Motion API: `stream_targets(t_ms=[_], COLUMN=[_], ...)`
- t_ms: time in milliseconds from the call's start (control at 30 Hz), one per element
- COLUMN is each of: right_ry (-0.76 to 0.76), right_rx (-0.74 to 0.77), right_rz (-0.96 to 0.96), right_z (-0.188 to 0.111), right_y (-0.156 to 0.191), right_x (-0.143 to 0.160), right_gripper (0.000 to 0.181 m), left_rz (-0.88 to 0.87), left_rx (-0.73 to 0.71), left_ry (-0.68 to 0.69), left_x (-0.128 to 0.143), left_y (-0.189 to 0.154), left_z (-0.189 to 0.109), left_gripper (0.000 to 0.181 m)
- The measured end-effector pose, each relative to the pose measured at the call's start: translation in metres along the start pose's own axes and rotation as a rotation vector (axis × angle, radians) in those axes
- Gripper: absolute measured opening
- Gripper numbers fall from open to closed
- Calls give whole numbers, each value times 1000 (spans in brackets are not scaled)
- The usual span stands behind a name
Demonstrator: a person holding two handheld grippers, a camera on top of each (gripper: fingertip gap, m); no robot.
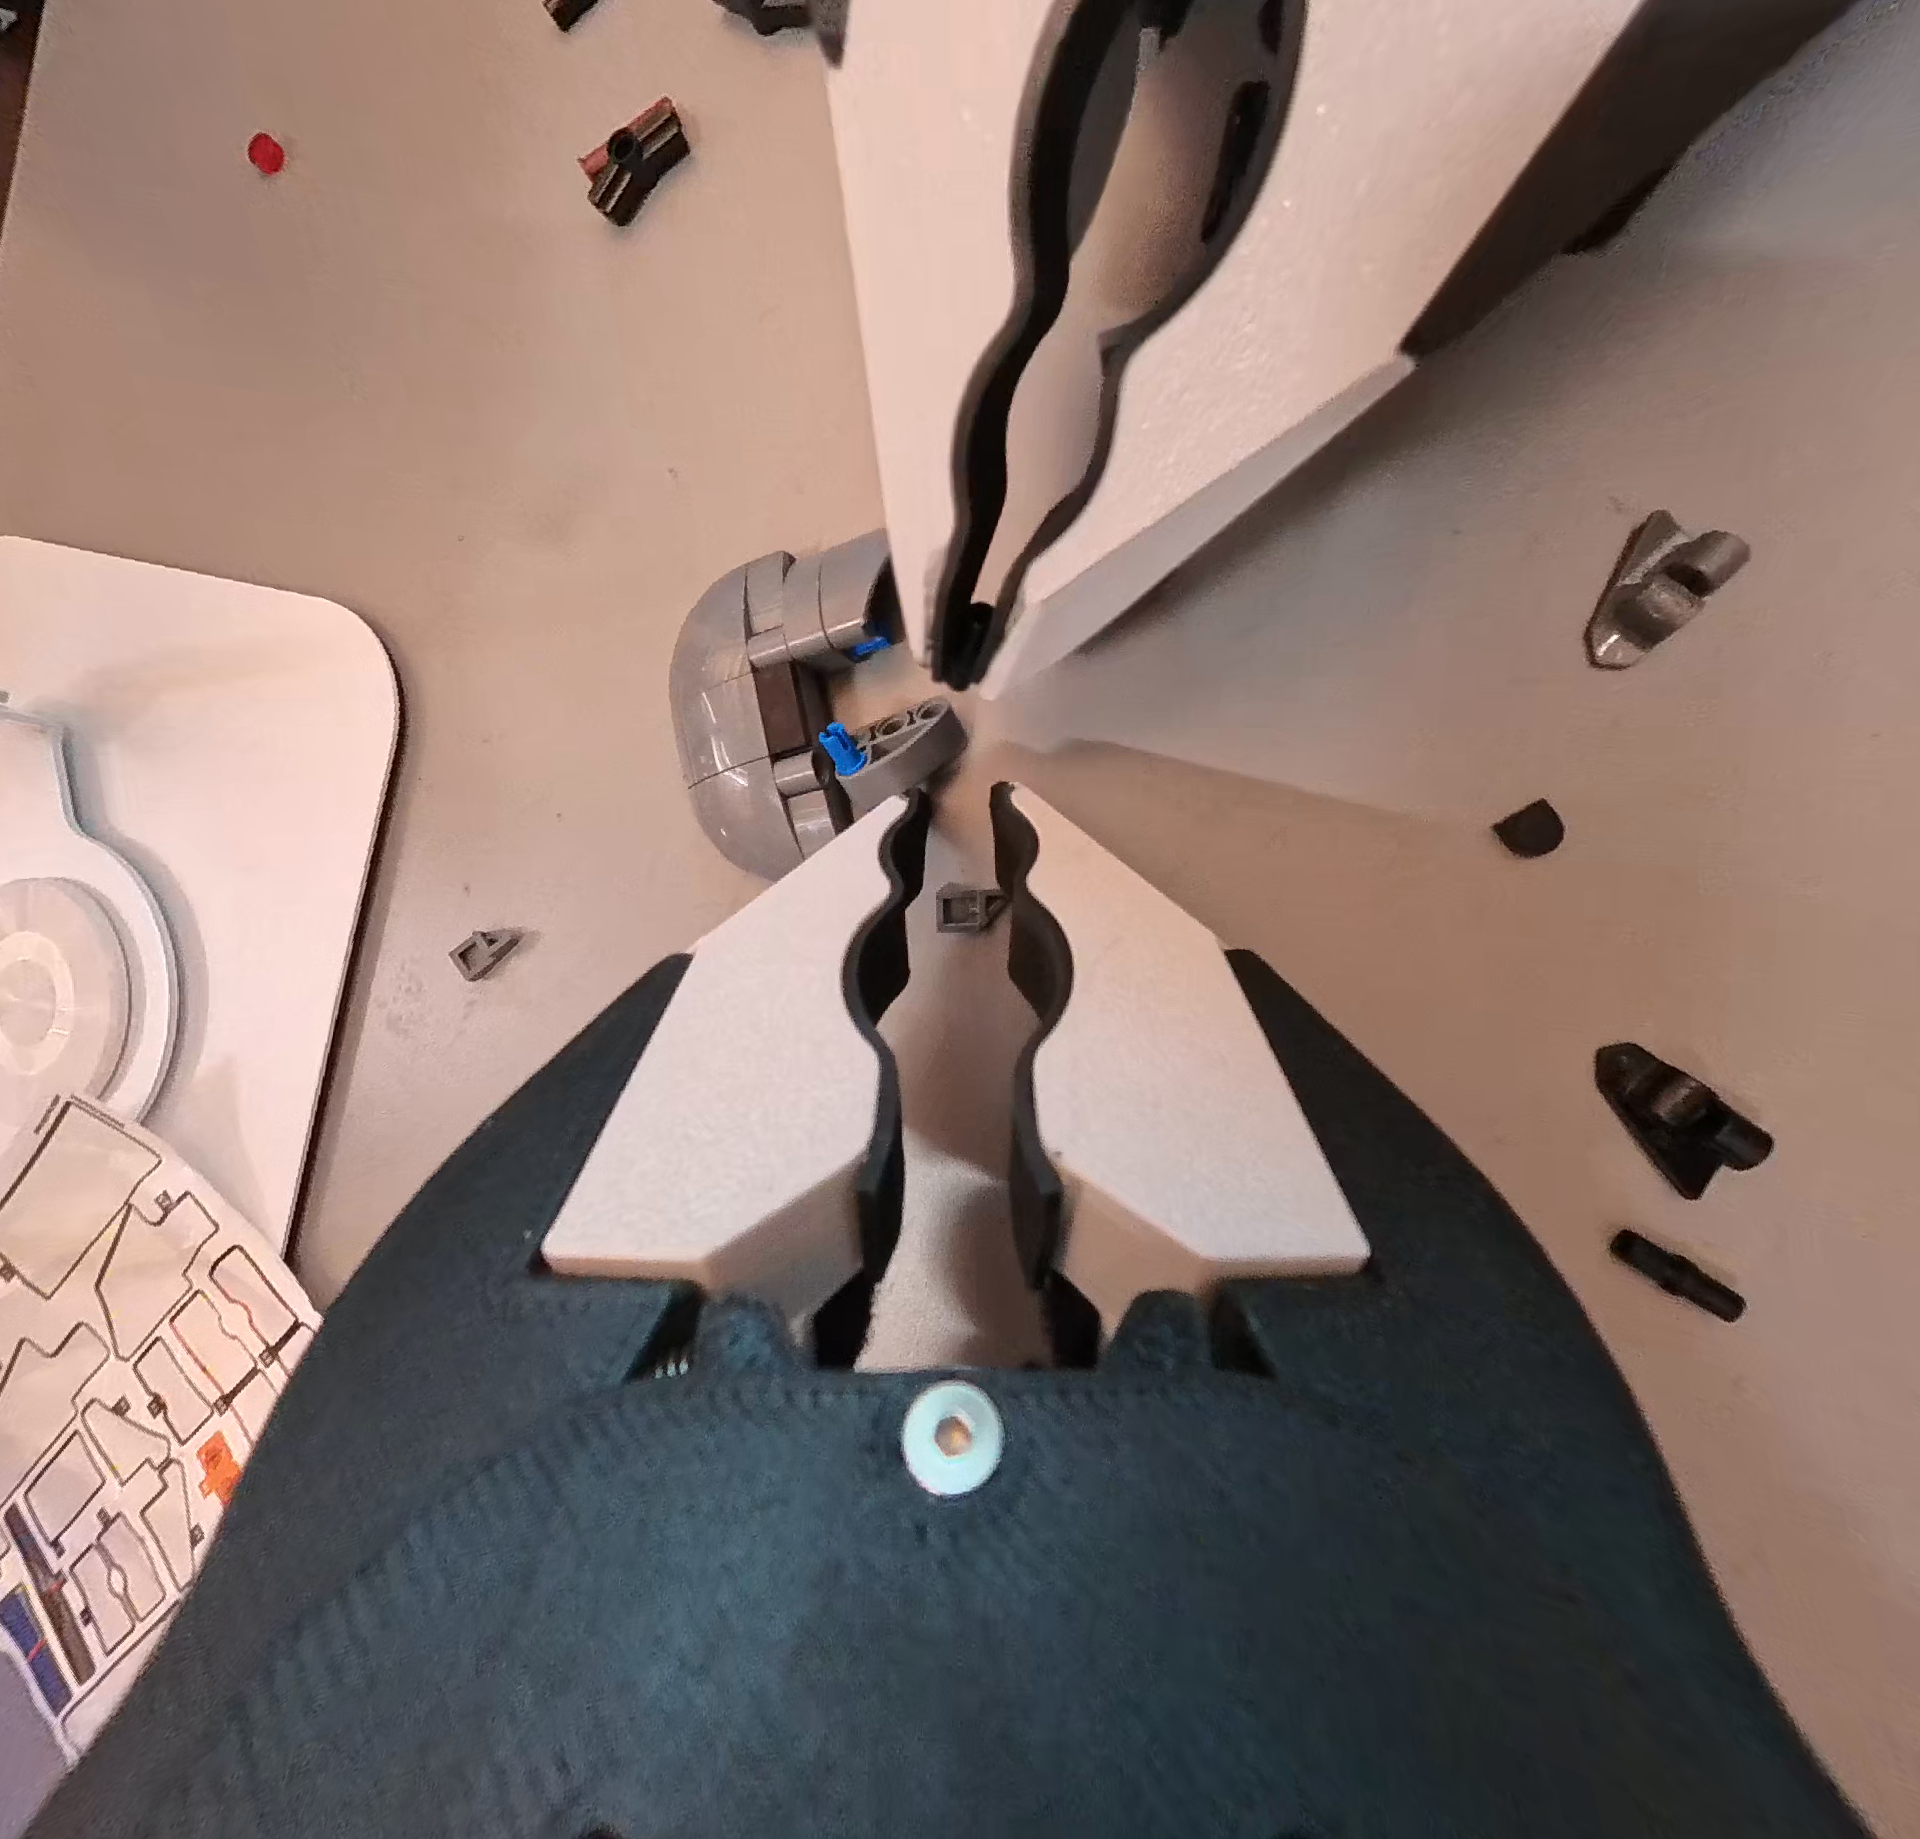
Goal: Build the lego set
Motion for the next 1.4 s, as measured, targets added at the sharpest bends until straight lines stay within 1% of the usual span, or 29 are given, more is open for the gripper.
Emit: stream_targets(t_ms=[200, 533, 733, 833, 900, 967, 1067, 1167, 1400], right_ry=[44, 52, 23, -2, -17, -20, -7, 37, 68], right_rx=[1, -16, 2, 9, 6, 0, -5, -8, -30], right_rz=[-13, -13, 4, 4, 13, 9, -2, -11, -24], right_z=[5, 9, 8, 7, 8, 8, 9, 13, 21], right_y=[0, 2, -4, -7, -8, -9, -8, -8, -4], right_x=[7, 8, 6, 5, 5, 4, 4, 11, 14], right_gripper=[2, 3, 3, 3, 3, 2, 2, 2, 2], left_rz=[2, 1, -11, -65, -104, -110, -108, -113, -128], left_rx=[0, 5, 21, 68, 93, 67, 58, 32, 34], left_ry=[0, -4, 17, 51, 80, 83, 64, 34, 2], left_x=[0, 0, 3, 7, 8, 10, 8, 5, 2], left_y=[0, 0, 1, -2, -4, -1, 0, 2, 3], left_z=[0, 0, -3, -8, -12, -13, -10, -6, -1], left_gripper=[10, 11, 6, 2, 7, 9, 10, 15, 16])
Point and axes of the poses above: each gripper's, where its closed fingertips meet, z out along the fingers, x out of its underside, y = z × x across the jaws, the point moved 5 cm from there along -z, back along the fingers, and after that the axes turned 12 degrees about -y, right-handed, at the moved point
